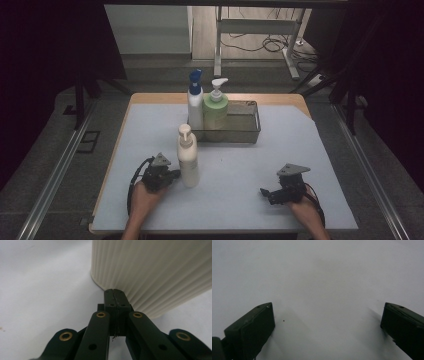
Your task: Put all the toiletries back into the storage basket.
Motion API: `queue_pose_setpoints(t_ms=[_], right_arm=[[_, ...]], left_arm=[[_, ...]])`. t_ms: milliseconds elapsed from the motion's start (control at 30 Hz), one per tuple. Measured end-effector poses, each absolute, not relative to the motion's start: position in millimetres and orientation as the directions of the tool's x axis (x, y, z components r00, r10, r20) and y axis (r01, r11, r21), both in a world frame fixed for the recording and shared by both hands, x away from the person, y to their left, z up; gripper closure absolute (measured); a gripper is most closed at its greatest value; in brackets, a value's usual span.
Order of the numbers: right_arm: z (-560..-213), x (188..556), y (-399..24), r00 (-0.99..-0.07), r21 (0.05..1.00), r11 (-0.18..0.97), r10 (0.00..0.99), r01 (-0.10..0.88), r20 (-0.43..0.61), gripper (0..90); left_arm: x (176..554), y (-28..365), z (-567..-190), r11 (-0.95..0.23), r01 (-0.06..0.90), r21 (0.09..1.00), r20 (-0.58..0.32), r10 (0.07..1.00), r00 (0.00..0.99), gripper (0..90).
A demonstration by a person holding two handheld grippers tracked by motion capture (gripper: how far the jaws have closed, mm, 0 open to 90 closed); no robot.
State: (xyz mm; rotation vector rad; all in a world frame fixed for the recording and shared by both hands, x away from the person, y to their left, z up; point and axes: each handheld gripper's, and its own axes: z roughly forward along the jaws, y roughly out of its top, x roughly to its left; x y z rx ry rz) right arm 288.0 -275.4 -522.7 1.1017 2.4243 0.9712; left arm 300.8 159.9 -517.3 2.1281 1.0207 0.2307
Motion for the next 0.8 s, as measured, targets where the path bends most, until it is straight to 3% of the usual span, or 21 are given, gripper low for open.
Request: queue_pose_setpoints(t_ms=[800], right_arm=[[-522.5, 288.3, -275.2, -0.659, 0.688, 0.477, 0.752, 0.546, 0.002, 0.0]], left_arm=[[292.5, 120.5, -517.5, -0.474, 0.549, 0.688, -0.149, 0.649, 0.746, 89.4]])
